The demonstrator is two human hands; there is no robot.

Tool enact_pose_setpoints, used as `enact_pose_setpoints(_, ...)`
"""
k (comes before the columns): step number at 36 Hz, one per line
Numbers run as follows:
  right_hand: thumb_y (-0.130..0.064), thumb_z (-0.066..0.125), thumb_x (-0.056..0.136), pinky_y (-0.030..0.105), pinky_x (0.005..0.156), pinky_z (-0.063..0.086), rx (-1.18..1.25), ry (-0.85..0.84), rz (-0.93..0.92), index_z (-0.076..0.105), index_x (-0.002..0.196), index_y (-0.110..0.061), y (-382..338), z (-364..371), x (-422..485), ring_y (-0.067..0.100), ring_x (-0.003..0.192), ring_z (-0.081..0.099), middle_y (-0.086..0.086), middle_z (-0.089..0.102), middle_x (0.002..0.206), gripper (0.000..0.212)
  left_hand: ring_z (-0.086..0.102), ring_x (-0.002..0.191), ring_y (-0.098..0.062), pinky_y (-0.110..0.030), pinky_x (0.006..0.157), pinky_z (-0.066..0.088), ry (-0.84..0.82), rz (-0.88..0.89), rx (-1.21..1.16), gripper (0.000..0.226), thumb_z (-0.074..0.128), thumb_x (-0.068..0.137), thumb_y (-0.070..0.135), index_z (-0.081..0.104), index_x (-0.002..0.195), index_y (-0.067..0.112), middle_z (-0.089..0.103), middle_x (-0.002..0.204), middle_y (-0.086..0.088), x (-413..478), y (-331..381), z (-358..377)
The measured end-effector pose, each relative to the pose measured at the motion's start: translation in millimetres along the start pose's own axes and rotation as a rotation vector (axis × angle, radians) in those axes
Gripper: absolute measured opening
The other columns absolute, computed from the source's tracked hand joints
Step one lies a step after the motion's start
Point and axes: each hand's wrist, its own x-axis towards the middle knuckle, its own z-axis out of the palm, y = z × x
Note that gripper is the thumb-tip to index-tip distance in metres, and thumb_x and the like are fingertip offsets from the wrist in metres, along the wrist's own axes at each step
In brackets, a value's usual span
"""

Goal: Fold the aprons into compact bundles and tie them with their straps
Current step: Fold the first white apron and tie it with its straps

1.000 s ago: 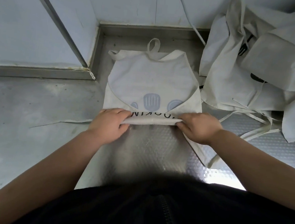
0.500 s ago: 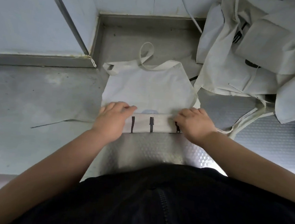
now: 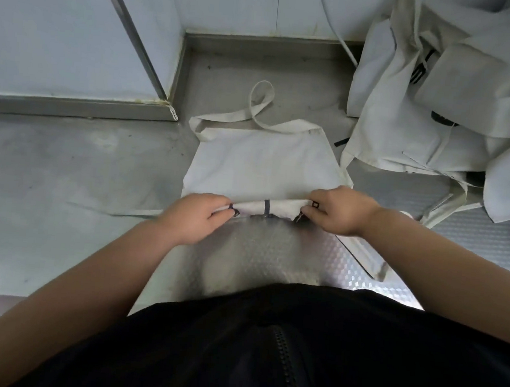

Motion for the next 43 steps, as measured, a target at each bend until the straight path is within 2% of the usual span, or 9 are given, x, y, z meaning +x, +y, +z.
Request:
enact_pose_setpoints(5,-0.050,0.035,0.097,0.031,0.072,0.035,-0.022,-0.066,0.097,0.051,0.104,-0.020,-0.7,-6.7,17.0,0.028,0.106,0.054,0.007,0.060,0.111,0.035,0.053,0.090,-0.026,-0.030,0.069,0.037,-0.091,-0.139,-0.004,0.027,0.044,0.097,0.038,0.053,0.115,0.020,0.058,0.094,-0.004,17.9,0.7,-15.1)
enact_pose_setpoints(11,-0.034,0.036,0.100,0.033,0.084,0.030,-0.304,0.038,0.095,0.050,0.114,-0.020,-1.9,-7.0,35.1,0.026,0.109,0.052,0.005,0.058,0.116,0.025,0.045,0.113,-0.023,-0.034,0.090,0.027,0.009,-0.111,0.476,0.026,0.035,0.100,0.034,0.044,0.122,0.023,0.054,0.120,-0.002,44.7,5.1,-6.5)
enact_pose_setpoints(17,-0.022,0.039,0.097,0.035,0.102,0.024,-0.376,0.107,-0.053,0.049,0.128,-0.024,-8.7,3.3,34.4,0.027,0.122,0.040,0.005,0.038,0.137,0.033,0.015,0.136,-0.021,-0.032,0.112,0.020,0.067,-0.014,0.323,0.078,0.044,0.083,-0.001,0.018,0.147,0.036,0.015,0.150,0.003,39.2,8.2,19.1)
enact_pose_setpoints(21,-0.068,0.037,0.087,0.035,0.111,0.013,-0.202,-0.014,-0.081,0.033,0.143,-0.028,-2.9,12.2,30.2,0.021,0.138,0.027,-0.001,0.018,0.155,0.070,0.018,0.139,-0.023,-0.039,0.115,0.022,0.082,0.046,0.152,0.068,0.027,0.087,0.048,0.023,0.149,0.022,0.019,0.152,-0.001,26.6,1.7,30.0)
enact_pose_setpoints(26,-0.064,0.041,0.088,0.033,0.111,0.018,-0.230,0.018,-0.145,0.028,0.146,-0.026,0.6,17.1,32.3,0.020,0.135,0.033,-0.002,0.029,0.150,0.070,0.003,0.137,-0.019,-0.032,0.116,0.012,-0.049,0.036,0.186,0.118,0.033,0.051,0.084,0.010,0.150,0.025,0.002,0.141,0.005,14.9,4.5,25.7)
enact_pose_setpoints(30,-0.056,0.040,0.092,0.028,0.079,0.037,-0.198,0.062,-0.250,0.059,0.112,-0.022,-0.9,3.6,35.7,0.022,0.102,0.056,-0.001,0.060,0.108,0.044,0.030,0.126,-0.020,-0.027,0.107,0.026,-0.002,0.062,0.147,0.094,0.033,0.064,0.072,0.034,0.144,0.023,0.032,0.131,-0.001,19.1,4.5,16.5)
enact_pose_setpoints(35,-0.056,0.040,0.092,0.029,0.065,0.035,-0.075,-0.111,-0.118,0.039,0.067,-0.023,2.3,-11.6,44.7,0.020,0.080,0.048,-0.008,0.045,0.069,0.041,0.058,0.093,-0.020,-0.031,0.082,0.044,-0.052,0.088,0.028,0.068,0.031,0.077,0.070,0.066,0.101,0.018,0.064,0.095,-0.002,33.0,-3.6,-12.0)
enact_pose_setpoints(39,-0.058,0.034,0.094,0.030,0.070,0.034,-0.093,-0.152,-0.062,0.048,0.090,-0.021,1.9,-10.9,53.2,0.024,0.097,0.055,-0.002,0.054,0.090,0.040,0.055,0.095,-0.027,-0.031,0.076,0.038,-0.088,-0.037,0.160,0.032,0.038,0.099,0.041,0.055,0.094,0.015,0.060,0.089,-0.005,39.8,-0.1,-24.1)
enact_pose_setpoints(43,-0.055,0.035,0.094,0.037,0.092,0.040,-0.208,-0.008,0.006,0.045,0.117,-0.023,1.0,-4.0,60.2,0.027,0.109,0.053,0.002,0.057,0.118,0.041,0.036,0.123,-0.023,-0.033,0.095,0.026,0.037,-0.078,0.381,0.033,0.036,0.100,0.034,0.046,0.128,0.021,0.045,0.132,-0.002,49.2,-2.1,-7.4)
